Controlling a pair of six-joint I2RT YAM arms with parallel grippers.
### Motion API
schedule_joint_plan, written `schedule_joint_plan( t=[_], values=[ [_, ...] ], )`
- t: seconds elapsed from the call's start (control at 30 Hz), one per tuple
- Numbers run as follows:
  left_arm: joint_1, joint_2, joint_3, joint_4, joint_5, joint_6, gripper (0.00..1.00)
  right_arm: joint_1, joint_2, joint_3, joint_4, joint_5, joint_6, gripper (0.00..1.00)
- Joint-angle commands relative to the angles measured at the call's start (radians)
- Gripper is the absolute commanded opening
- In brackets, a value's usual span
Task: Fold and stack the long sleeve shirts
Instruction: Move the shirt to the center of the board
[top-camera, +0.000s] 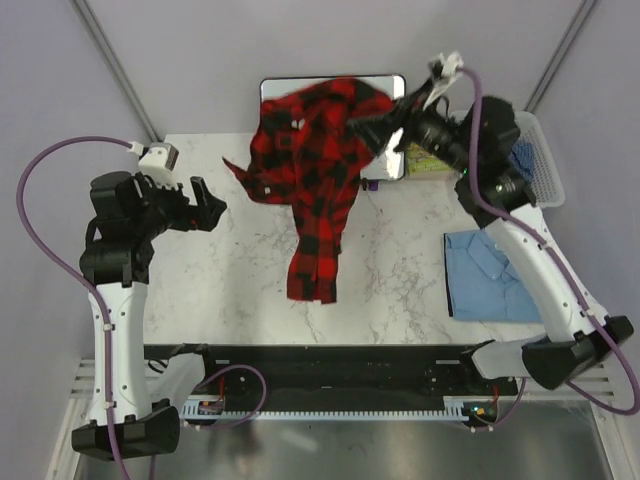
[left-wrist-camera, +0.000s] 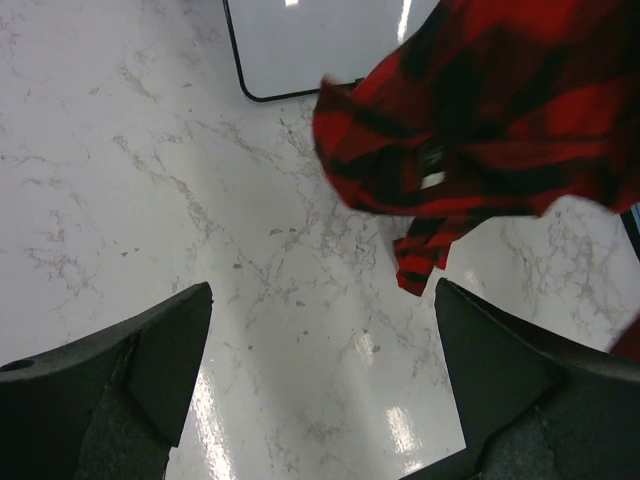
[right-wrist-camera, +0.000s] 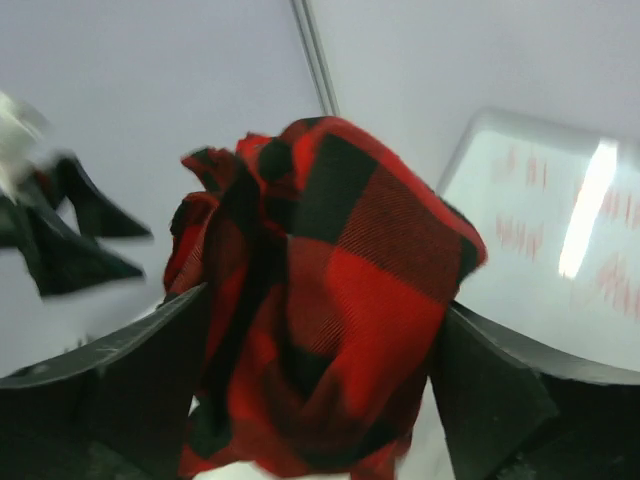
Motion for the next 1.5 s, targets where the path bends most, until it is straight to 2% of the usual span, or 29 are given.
schedule_joint_plan(
  t=[0.0, 0.03, 0.13, 0.17, 0.27, 0.33, 0.4, 0.43, 0.53, 0.6, 0.7, 0.83, 0.97, 1.07, 1.13, 1.17, 1.23, 1.27, 1.33, 1.37, 1.4, 1.47],
  values=[
    [0.003, -0.005, -0.020, -0.090, 0.082, 0.163, 0.99, -0.030, -0.271, -0.434, -0.194, 0.135, -0.073, 0.98],
    [0.005, -0.003, -0.034, -0.112, 0.091, 0.202, 0.99, -0.062, -0.303, -0.559, -0.225, 0.136, -0.108, 0.98],
    [0.003, 0.007, -0.095, -0.147, 0.132, 0.359, 0.99, -0.094, -0.400, -0.720, -0.346, 0.156, -0.171, 0.98],
    [0.002, 0.009, -0.135, -0.171, 0.157, 0.456, 0.99, -0.093, -0.419, -0.745, -0.372, 0.115, -0.200, 0.98],
    [-0.032, 0.021, -0.221, -0.176, 0.131, 0.579, 0.99, -0.093, -0.419, -0.834, -0.397, 0.023, -0.237, 0.98],
    [-0.032, 0.037, -0.253, -0.172, 0.143, 0.601, 0.97, -0.073, -0.399, -0.874, -0.386, -0.040, -0.267, 0.93],
    [-0.031, 0.046, -0.299, -0.146, 0.189, 0.586, 0.96, -0.031, -0.351, -0.896, -0.343, -0.033, -0.283, 0.89],
    [-0.032, 0.055, -0.316, -0.127, 0.203, 0.563, 0.96, 0.033, -0.327, -0.894, -0.338, -0.013, -0.315, 0.87],
    [-0.021, 0.092, -0.364, -0.038, 0.220, 0.399, 0.95, 0.122, -0.227, -0.862, -0.279, 0.051, -0.373, 0.83],
    [-0.009, 0.112, -0.378, -0.011, 0.233, 0.346, 0.94, 0.160, -0.132, -0.813, -0.291, 0.106, -0.445, 0.82],
    [-0.003, 0.158, -0.365, 0.052, 0.172, 0.265, 0.93, 0.262, 0.033, -0.689, -0.332, 0.200, -0.565, 0.77],
    [0.000, 0.277, -0.304, 0.095, 0.197, 0.225, 0.87, 0.361, 0.210, -0.580, -0.340, 0.249, -0.614, 0.72],
    [-0.009, 0.381, -0.247, 0.147, 0.207, 0.185, 0.80, 0.406, 0.258, -0.585, -0.322, 0.251, -0.613, 0.71],
    [-0.029, 0.443, -0.221, 0.196, 0.204, 0.158, 0.77, 0.441, 0.276, -0.627, -0.300, 0.306, -0.622, 0.70],
    [-0.032, 0.507, -0.201, 0.206, 0.215, 0.138, 0.73, 0.447, 0.299, -0.634, -0.294, 0.370, -0.625, 0.64],
    [-0.034, 0.529, -0.197, 0.209, 0.220, 0.134, 0.73, 0.446, 0.304, -0.629, -0.292, 0.396, -0.625, 0.57],
    [-0.035, 0.567, -0.194, 0.213, 0.220, 0.124, 0.72, 0.446, 0.295, -0.612, -0.292, 0.451, -0.634, 0.49],
    [-0.035, 0.572, -0.197, 0.224, 0.218, 0.122, 0.72, 0.446, 0.288, -0.606, -0.295, 0.459, -0.636, 0.37],
    [-0.040, 0.589, -0.204, 0.232, 0.211, 0.125, 0.70, 0.446, 0.267, -0.576, -0.311, 0.485, -0.646, 0.23],
    [-0.044, 0.593, -0.206, 0.236, 0.204, 0.125, 0.69, 0.446, 0.258, -0.559, -0.344, 0.469, -0.651, 0.07],
    [-0.052, 0.596, -0.206, 0.242, 0.194, 0.125, 0.68, 0.443, 0.246, -0.537, -0.355, 0.469, -0.651, 0.00],
    [-0.083, 0.613, -0.198, 0.246, 0.154, 0.119, 0.67, 0.440, 0.186, -0.526, -0.366, 0.394, -0.654, 0.00]
  ],
)
